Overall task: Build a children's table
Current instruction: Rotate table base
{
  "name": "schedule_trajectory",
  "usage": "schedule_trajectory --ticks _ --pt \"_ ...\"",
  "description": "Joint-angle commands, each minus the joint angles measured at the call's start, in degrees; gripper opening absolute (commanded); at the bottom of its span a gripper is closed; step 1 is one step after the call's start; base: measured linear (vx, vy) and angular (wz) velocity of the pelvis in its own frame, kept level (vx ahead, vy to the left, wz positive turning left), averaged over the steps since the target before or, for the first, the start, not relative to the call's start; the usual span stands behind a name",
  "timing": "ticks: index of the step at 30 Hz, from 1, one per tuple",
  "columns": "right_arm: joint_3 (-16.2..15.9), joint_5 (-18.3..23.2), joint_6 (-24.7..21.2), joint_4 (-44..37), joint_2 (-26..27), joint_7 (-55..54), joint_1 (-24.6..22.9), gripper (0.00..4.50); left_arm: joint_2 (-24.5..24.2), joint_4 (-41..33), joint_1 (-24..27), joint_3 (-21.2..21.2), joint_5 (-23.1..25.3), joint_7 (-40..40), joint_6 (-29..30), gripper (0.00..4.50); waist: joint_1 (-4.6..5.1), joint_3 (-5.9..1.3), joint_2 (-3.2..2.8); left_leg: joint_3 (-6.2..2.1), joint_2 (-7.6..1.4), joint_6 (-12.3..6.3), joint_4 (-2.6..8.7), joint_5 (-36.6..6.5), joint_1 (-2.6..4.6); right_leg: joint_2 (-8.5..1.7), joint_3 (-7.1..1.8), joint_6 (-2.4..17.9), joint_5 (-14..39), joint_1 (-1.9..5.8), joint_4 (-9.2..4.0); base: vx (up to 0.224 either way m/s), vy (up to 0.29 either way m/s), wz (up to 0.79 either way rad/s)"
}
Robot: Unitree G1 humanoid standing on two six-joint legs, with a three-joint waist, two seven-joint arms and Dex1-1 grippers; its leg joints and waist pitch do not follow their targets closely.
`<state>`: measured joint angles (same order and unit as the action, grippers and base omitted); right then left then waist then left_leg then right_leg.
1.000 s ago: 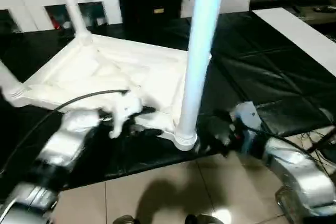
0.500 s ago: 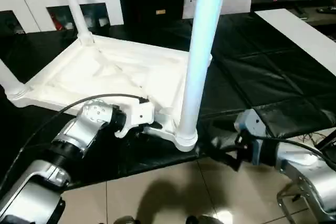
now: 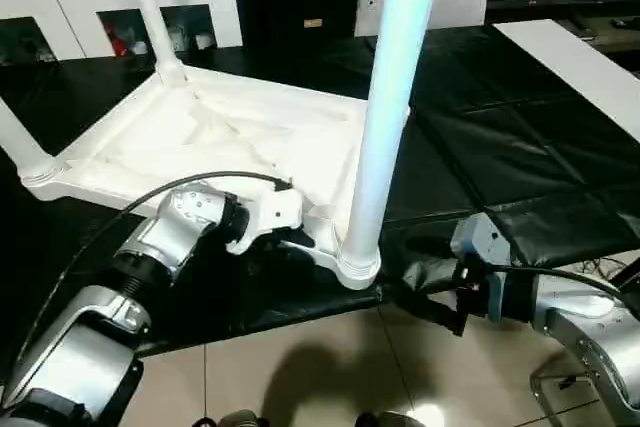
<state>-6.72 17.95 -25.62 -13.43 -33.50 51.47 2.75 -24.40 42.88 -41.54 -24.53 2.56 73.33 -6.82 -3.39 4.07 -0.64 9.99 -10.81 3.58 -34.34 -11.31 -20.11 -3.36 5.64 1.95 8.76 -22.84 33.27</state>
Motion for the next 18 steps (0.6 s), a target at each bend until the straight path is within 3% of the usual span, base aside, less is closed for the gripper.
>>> schedule_trajectory --ticks 1,7,8,12,15,18 --pt "0.1 0.5 -0.1 -0.9 -0.6 0.1 0.4 4.50 0.1 1.7 -0.6 0.3 0.5 0.8 -0.2 0.82 -0.35 -4.61 0.61 -0.77 -1.97 -4.26 3.51 -7.9 -0.13 -4.96 -3.04 6.0 21.8 3.49 -4.69 0.000 0.000 0.00" --pt "0.0 0.1 0.2 -0.6 0.1 -0.5 0.7 4.50 -0.1 3.8 -2.5 -0.2 2.3 0.5 0.2 0.41 -0.29 -4.61 0.68 -0.84 -2.03 -4.19 3.54 -7.6 -0.21 -5.07 -3.02 5.8 21.9 3.60 -4.61 0.000 0.000 0.00" --pt "0.0 -0.1 0.3 -0.5 0.3 -0.8 0.9 4.50 -0.2 4.8 -3.2 -0.2 2.9 0.1 0.7 0.41 -0.18 -4.54 0.37 -0.81 -1.93 -4.11 3.51 -8.1 -0.11 -5.04 -2.97 5.7 22.7 3.53 -4.85 0.000 0.000 0.00" --pt "0.6 0.5 0.2 -0.6 0.7 -1.2 1.0 4.50 -0.4 6.4 -4.1 0.1 4.0 -1.8 2.3 0.24 0.04 -4.44 0.57 -0.81 -1.63 -3.87 3.44 -8.6 -0.32 -4.90 -2.72 4.8 24.8 3.67 -5.14 0.000 0.000 0.00" --pt "0.7 0.2 0.6 -0.4 0.9 -1.6 1.1 4.50 0.7 6.0 -4.0 2.5 2.0 -3.3 7.2 0.16 0.44 -4.38 0.60 -0.76 -1.50 -3.82 3.33 -8.7 -0.28 -4.89 -2.59 4.5 26.4 3.64 -5.41 0.000 0.000 0.00" --pt "0.8 0.3 0.6 -0.3 1.4 -2.2 1.1 4.50 2.4 4.5 -3.6 6.1 -0.8 -7.2 12.3 0.10 0.63 -4.60 0.51 -0.82 -1.57 -4.27 3.19 -8.0 -0.34 -4.86 -2.53 5.4 25.0 3.73 -5.20 0.000 0.000 0.00"
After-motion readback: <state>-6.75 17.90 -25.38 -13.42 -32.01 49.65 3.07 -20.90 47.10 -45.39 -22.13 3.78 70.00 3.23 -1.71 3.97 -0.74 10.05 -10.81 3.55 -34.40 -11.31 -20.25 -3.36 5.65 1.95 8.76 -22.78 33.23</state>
